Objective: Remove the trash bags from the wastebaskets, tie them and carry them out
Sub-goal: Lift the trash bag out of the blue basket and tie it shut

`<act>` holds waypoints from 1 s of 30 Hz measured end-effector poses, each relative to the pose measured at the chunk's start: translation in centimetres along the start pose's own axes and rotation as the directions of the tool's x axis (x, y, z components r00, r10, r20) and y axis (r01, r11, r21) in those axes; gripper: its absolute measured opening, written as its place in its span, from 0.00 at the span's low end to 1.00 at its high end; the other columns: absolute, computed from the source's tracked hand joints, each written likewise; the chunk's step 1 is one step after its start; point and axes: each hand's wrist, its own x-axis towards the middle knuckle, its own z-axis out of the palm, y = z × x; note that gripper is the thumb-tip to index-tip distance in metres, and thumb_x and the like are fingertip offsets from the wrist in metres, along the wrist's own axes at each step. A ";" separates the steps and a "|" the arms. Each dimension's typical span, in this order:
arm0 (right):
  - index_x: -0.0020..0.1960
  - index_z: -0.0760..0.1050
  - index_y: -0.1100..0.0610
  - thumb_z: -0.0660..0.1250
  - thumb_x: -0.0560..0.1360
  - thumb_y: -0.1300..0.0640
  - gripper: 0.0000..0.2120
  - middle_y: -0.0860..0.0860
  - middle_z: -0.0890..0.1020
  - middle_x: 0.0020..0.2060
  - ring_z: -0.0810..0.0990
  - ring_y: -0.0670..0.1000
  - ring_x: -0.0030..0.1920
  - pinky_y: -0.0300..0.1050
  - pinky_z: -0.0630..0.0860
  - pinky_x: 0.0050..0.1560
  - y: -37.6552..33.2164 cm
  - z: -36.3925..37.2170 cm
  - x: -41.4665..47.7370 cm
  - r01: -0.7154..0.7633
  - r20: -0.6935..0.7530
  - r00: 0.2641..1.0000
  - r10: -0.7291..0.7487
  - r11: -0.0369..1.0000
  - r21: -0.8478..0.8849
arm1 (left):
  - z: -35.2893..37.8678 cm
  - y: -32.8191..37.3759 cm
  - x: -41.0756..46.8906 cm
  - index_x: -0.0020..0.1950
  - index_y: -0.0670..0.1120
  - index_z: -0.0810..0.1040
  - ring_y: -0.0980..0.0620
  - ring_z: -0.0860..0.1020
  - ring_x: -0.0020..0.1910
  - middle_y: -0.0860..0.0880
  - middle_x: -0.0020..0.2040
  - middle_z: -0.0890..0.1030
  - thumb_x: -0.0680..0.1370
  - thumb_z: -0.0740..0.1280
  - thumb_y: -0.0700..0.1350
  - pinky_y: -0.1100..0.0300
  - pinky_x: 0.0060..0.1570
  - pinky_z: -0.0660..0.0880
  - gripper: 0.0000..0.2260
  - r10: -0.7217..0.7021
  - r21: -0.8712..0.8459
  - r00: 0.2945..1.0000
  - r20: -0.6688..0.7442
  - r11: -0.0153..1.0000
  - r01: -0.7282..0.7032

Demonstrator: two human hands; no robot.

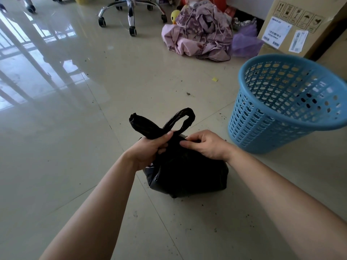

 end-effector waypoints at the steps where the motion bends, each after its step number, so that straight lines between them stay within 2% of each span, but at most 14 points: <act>1: 0.53 0.84 0.57 0.72 0.76 0.51 0.11 0.49 0.87 0.45 0.85 0.44 0.47 0.37 0.78 0.49 -0.3 -0.2 0.0 -0.020 0.002 1.000 0.020 1.000 0.002 | 0.1 -0.1 0.0 0.57 0.42 0.82 0.57 0.63 0.30 0.52 0.32 0.67 0.81 0.67 0.50 0.67 0.33 0.65 0.13 0.000 -0.028 1.000 -0.021 1.000 0.000; 4: 0.63 0.77 0.54 0.77 0.70 0.46 0.25 0.49 0.85 0.53 0.84 0.46 0.55 0.41 0.78 0.59 -0.7 -0.9 -0.1 -0.057 -0.012 0.998 0.058 0.996 0.066 | 0.2 -0.2 -0.1 0.52 0.45 0.83 0.56 0.61 0.31 0.52 0.32 0.65 0.81 0.66 0.50 0.67 0.33 0.63 0.10 0.000 -0.071 1.000 -0.024 0.997 -0.002; 6: 0.71 0.70 0.52 0.78 0.68 0.43 0.36 0.50 0.82 0.58 0.83 0.48 0.57 0.44 0.79 0.56 -1.0 -1.4 0.2 -0.037 -0.043 0.998 0.045 0.981 0.190 | 0.4 0.0 -0.3 0.47 0.46 0.81 0.56 0.61 0.31 0.51 0.33 0.63 0.81 0.66 0.50 0.65 0.33 0.61 0.09 -0.003 -0.067 1.000 0.001 0.998 0.003; 7: 0.72 0.70 0.50 0.77 0.69 0.44 0.35 0.49 0.82 0.57 0.84 0.46 0.52 0.41 0.79 0.50 -1.4 -1.5 0.3 -0.001 -0.073 0.997 0.020 0.967 0.253 | 0.6 0.0 -0.3 0.47 0.46 0.80 0.56 0.61 0.31 0.51 0.34 0.63 0.81 0.66 0.50 0.64 0.34 0.61 0.09 -0.004 -0.067 1.000 0.015 0.998 0.005; 9: 0.64 0.77 0.50 0.73 0.73 0.47 0.21 0.48 0.82 0.49 0.78 0.42 0.38 0.34 0.73 0.38 -2.5 -1.3 0.5 0.079 -0.184 0.983 -0.011 0.927 0.366 | 0.9 0.2 -0.5 0.50 0.46 0.81 0.55 0.63 0.31 0.49 0.34 0.65 0.81 0.66 0.52 0.62 0.35 0.61 0.10 -0.005 -0.065 0.999 0.041 0.998 0.008; 11: 0.52 0.82 0.52 0.69 0.78 0.52 0.06 0.46 0.83 0.40 0.71 0.42 0.32 0.33 0.70 0.35 -3.6 -0.6 0.8 0.148 -0.298 0.955 -0.002 0.870 0.470 | 1.3 0.5 -0.4 0.54 0.46 0.81 0.53 0.65 0.31 0.48 0.35 0.69 0.81 0.63 0.54 0.62 0.35 0.63 0.14 -0.014 -0.082 0.995 0.097 0.996 0.022; 12: 0.49 0.82 0.53 0.68 0.79 0.54 0.04 0.44 0.82 0.36 0.71 0.41 0.31 0.33 0.71 0.35 -3.9 -0.2 0.9 0.175 -0.334 0.943 0.012 0.833 0.524 | 1.5 0.6 -0.4 0.57 0.46 0.81 0.53 0.66 0.32 0.48 0.36 0.72 0.81 0.62 0.55 0.61 0.37 0.65 0.16 -0.020 -0.111 0.992 0.127 0.993 0.035; 14: 0.47 0.81 0.53 0.67 0.80 0.55 0.06 0.46 0.83 0.38 0.75 0.41 0.33 0.34 0.75 0.38 -4.6 0.0 1.0 0.219 -0.356 0.933 0.042 0.719 0.659 | 1.7 0.8 -0.2 0.61 0.48 0.81 0.53 0.67 0.34 0.48 0.40 0.77 0.82 0.59 0.56 0.60 0.41 0.67 0.17 -0.015 -0.208 0.985 0.174 0.977 0.051; 17: 0.45 0.75 0.55 0.61 0.83 0.55 0.10 0.54 0.86 0.44 0.79 0.45 0.34 0.37 0.79 0.38 -5.4 -0.5 0.8 0.272 -0.355 0.931 0.081 0.492 0.827 | 1.5 0.8 -0.2 0.58 0.56 0.83 0.54 0.71 0.36 0.46 0.50 0.83 0.82 0.57 0.56 0.58 0.44 0.68 0.16 0.023 -0.394 0.987 0.156 0.918 0.041; 21: 0.43 0.73 0.57 0.59 0.84 0.56 0.12 0.55 0.84 0.38 0.80 0.48 0.32 0.39 0.81 0.37 -6.3 -0.8 0.1 0.286 -0.328 0.941 0.083 0.325 0.902 | 1.5 0.9 -0.1 0.49 0.54 0.77 0.56 0.76 0.36 0.44 0.57 0.83 0.83 0.55 0.55 0.61 0.36 0.71 0.13 0.062 -0.477 0.988 0.140 0.879 0.013; 23: 0.43 0.73 0.58 0.59 0.84 0.56 0.12 0.56 0.84 0.38 0.81 0.48 0.33 0.39 0.81 0.39 -6.6 -0.7 -0.5 0.233 -0.259 0.965 0.041 0.324 0.917 | 1.3 1.0 0.2 0.43 0.53 0.73 0.55 0.77 0.37 0.44 0.59 0.83 0.83 0.54 0.55 0.61 0.35 0.70 0.13 0.032 -0.482 0.992 0.124 0.876 0.032; 27: 0.43 0.75 0.59 0.59 0.83 0.57 0.12 0.58 0.85 0.43 0.84 0.50 0.38 0.41 0.83 0.42 -5.7 -1.2 -1.7 0.078 -0.088 0.996 0.001 0.461 0.884 | 0.3 0.9 0.6 0.37 0.50 0.71 0.49 0.79 0.42 0.42 0.55 0.84 0.80 0.60 0.52 0.56 0.42 0.67 0.13 -0.007 -0.524 0.999 0.050 0.851 0.032; 28: 0.44 0.75 0.59 0.59 0.83 0.57 0.12 0.58 0.86 0.44 0.84 0.50 0.39 0.41 0.83 0.42 -5.3 -1.3 -2.0 0.053 -0.062 0.998 0.001 0.502 0.863 | -0.1 1.0 0.7 0.37 0.48 0.73 0.48 0.79 0.42 0.42 0.51 0.84 0.78 0.64 0.51 0.56 0.43 0.68 0.12 -0.009 -0.521 1.000 0.024 0.853 0.020; 30: 0.45 0.76 0.60 0.59 0.83 0.57 0.12 0.58 0.86 0.46 0.85 0.50 0.40 0.41 0.83 0.43 -4.8 -1.2 -2.5 0.022 -0.037 0.999 0.015 0.560 0.828 | -0.4 0.9 0.9 0.47 0.42 0.78 0.47 0.79 0.47 0.42 0.49 0.81 0.76 0.70 0.46 0.55 0.53 0.73 0.07 0.026 -0.505 1.000 -0.016 0.863 -0.030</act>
